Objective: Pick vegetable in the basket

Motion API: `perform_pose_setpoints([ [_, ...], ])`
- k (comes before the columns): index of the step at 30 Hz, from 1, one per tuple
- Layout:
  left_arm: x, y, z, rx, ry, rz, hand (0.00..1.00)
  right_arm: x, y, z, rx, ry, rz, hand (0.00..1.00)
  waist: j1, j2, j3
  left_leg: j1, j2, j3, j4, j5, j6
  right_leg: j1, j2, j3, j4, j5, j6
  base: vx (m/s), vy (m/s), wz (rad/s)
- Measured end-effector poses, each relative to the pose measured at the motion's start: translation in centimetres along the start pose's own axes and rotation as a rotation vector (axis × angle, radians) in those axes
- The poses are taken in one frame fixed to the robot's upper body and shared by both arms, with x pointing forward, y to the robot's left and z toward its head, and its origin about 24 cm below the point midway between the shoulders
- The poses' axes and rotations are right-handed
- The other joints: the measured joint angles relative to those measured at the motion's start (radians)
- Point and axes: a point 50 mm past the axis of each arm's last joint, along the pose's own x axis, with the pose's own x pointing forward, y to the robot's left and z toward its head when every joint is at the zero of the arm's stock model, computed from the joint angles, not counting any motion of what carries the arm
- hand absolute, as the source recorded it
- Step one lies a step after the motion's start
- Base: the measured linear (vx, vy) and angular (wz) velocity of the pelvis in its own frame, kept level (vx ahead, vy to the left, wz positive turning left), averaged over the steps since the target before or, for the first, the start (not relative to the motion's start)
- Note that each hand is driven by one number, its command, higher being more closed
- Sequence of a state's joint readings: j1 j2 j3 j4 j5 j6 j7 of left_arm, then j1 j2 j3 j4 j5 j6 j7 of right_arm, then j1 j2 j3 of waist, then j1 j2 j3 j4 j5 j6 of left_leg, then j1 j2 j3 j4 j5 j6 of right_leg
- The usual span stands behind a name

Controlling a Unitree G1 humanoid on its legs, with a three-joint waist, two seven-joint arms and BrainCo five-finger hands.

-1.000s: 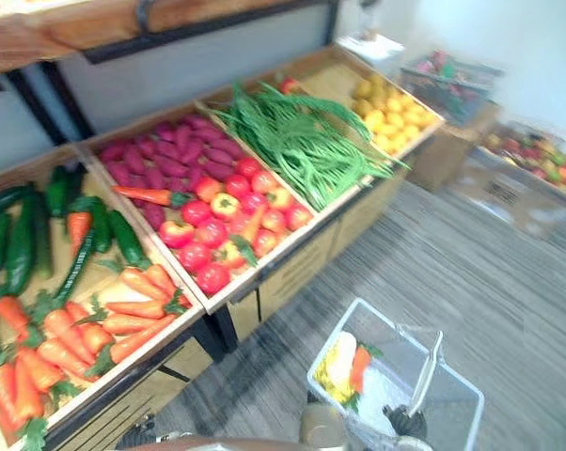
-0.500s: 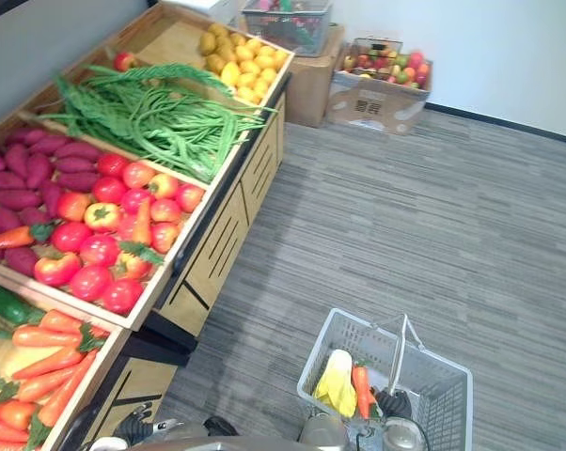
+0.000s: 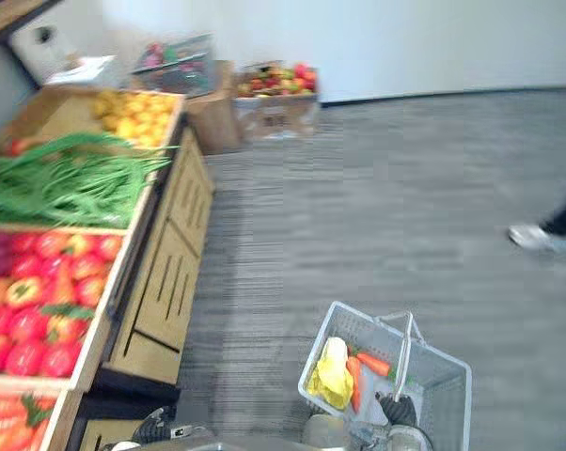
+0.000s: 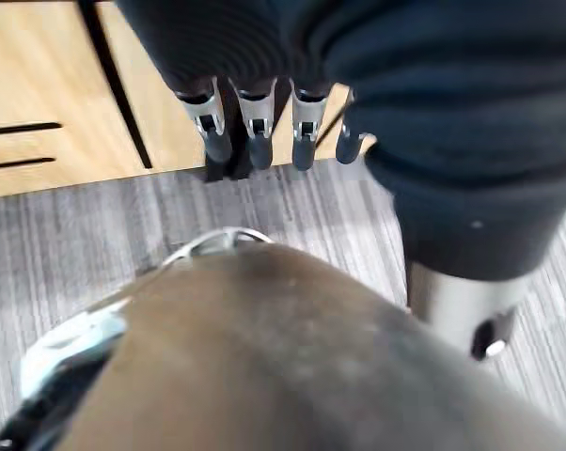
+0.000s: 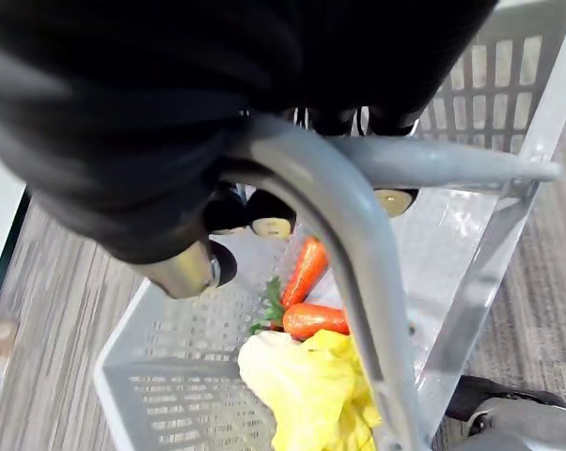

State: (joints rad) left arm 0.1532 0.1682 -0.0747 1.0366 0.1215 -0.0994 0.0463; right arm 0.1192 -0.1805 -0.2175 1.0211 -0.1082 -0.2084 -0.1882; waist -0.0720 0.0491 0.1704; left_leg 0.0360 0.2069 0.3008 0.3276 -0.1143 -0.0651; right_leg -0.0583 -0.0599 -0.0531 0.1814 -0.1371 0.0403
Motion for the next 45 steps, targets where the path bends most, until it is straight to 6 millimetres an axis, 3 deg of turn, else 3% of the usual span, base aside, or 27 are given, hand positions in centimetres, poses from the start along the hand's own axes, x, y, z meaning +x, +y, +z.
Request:
perform_pose_setpoints([
  [2,0.2,0.2,0.5,0.001,-0.012,0.016,0.00,-0.2,-0.4,-1.0,-0.014,0.039,-0.005,1.00,-0.005,0.005,-0.005,0.018,-0.022,-0.064,0.016,0.000,-0.001,-0.020,0.015,0.075,0.006,0.016,0.007,0.00,0.056,-1.09],
  [3,0.2,0.3,0.5,0.000,-0.010,0.025,0.00,-0.5,-0.5,-1.7,-0.022,0.062,-0.003,1.00,-0.005,-0.014,0.002,0.010,-0.027,-0.067,0.051,-0.002,-0.001,-0.021,0.012,0.108,0.003,0.025,0.007,0.01,0.102,-0.96],
  [4,0.1,0.4,0.3,-0.006,-0.006,0.032,0.00,-0.8,-0.5,-2.4,-0.026,0.082,-0.003,1.00,-0.003,-0.015,0.000,-0.014,-0.028,-0.087,0.080,-0.050,0.000,-0.021,0.009,0.140,-0.006,0.037,0.006,0.02,0.148,-0.73],
  [6,0.1,0.0,0.4,-0.015,-0.007,0.023,0.00,-1.1,-1.0,-3.1,-0.029,0.106,-0.011,1.00,-0.007,0.001,-0.001,-0.015,-0.038,-0.112,0.028,-0.105,0.002,-0.027,0.016,0.175,-0.005,0.043,0.016,0.00,0.198,-0.67],
  [7,0.1,-0.4,0.5,-0.019,-0.010,0.015,0.00,-1.3,-1.2,-3.6,-0.035,0.122,-0.014,1.00,-0.004,0.018,-0.005,-0.014,-0.042,-0.123,-0.050,-0.093,0.004,-0.034,0.029,0.197,-0.004,0.051,0.032,-0.04,0.246,-0.92],
  [8,0.1,-0.4,0.3,-0.022,-0.004,0.013,0.00,-1.2,-1.2,-3.5,-0.036,0.117,-0.015,1.00,-0.001,0.027,-0.011,0.007,-0.041,-0.120,-0.087,-0.121,-0.026,-0.052,0.042,0.223,0.000,0.057,0.049,-0.04,0.294,-0.78],
  [9,0.1,-0.4,0.4,-0.021,-0.008,0.014,0.00,-1.2,-0.8,-3.3,-0.028,0.110,-0.008,1.00,-0.010,0.042,-0.025,0.008,-0.046,-0.112,-0.116,-0.141,-0.029,-0.059,0.039,0.225,-0.007,0.066,0.060,-0.02,0.240,-0.55],
  [11,0.2,-0.1,0.9,-0.019,-0.025,0.021,0.00,-1.6,-0.2,-3.8,-0.012,0.127,0.002,1.00,-0.007,0.009,-0.023,0.008,-0.075,-0.077,-0.117,-0.144,-0.021,-0.064,0.008,0.229,-0.018,0.080,0.078,-0.01,0.180,-0.23],
  [14,0.1,0.0,0.4,-0.018,-0.008,0.027,0.00,-2.2,0.2,-4.7,0.025,0.161,0.001,1.00,-0.007,-0.008,-0.042,0.027,-0.091,-0.051,-0.140,-0.145,-0.018,-0.058,-0.009,0.227,-0.041,0.092,0.089,0.02,0.139,-0.20],
  [20,0.0,-0.2,-0.3,-0.036,0.021,0.032,0.00,-2.3,0.2,-4.9,0.028,0.160,0.004,1.00,-0.007,0.000,-0.051,0.088,-0.083,0.004,-0.183,-0.147,-0.022,-0.057,0.011,0.214,-0.060,0.119,0.085,0.08,0.023,-0.35],
  [24,0.1,-0.1,-0.1,-0.039,-0.003,0.062,0.00,-2.4,0.4,-5.2,0.029,0.167,0.035,1.00,-0.007,-0.001,-0.051,0.088,-0.085,0.010,-0.185,-0.146,-0.021,-0.036,0.017,0.176,-0.134,0.170,0.079,0.02,-0.006,-0.15],
  [28,0.0,0.1,-0.9,-0.121,0.043,0.077,0.00,-2.6,0.6,-5.8,0.040,0.195,0.063,1.00,-0.005,-0.016,-0.056,0.086,-0.093,-0.021,-0.180,-0.144,-0.018,0.016,-0.001,0.144,-0.227,0.208,0.077,-0.04,0.011,0.16],
  [32,-0.3,0.3,-2.0,-0.180,0.116,0.122,0.00,-2.3,1.2,-5.1,0.069,0.181,0.096,1.00,-0.002,-0.032,-0.055,0.088,-0.089,-0.033,-0.179,-0.145,-0.019,0.047,-0.001,0.131,-0.279,0.224,0.068,-0.03,-0.027,0.06],
  [39,-0.5,0.1,-3.2,-0.301,0.202,0.166,0.00,-2.3,1.8,-5.2,0.072,0.209,0.140,1.00,-0.002,-0.032,-0.059,0.109,-0.078,-0.039,-0.185,-0.145,-0.021,0.071,0.014,0.131,-0.288,0.239,0.069,0.02,-0.027,-0.01],
  [45,-0.6,0.1,-3.7,-0.297,0.225,0.131,0.00,-2.4,2.4,-5.4,0.057,0.229,0.161,1.00,-0.002,-0.053,-0.061,0.127,-0.084,-0.042,-0.185,-0.145,-0.021,0.085,0.007,0.130,-0.295,0.239,0.070,-0.04,-0.005,0.00],
])
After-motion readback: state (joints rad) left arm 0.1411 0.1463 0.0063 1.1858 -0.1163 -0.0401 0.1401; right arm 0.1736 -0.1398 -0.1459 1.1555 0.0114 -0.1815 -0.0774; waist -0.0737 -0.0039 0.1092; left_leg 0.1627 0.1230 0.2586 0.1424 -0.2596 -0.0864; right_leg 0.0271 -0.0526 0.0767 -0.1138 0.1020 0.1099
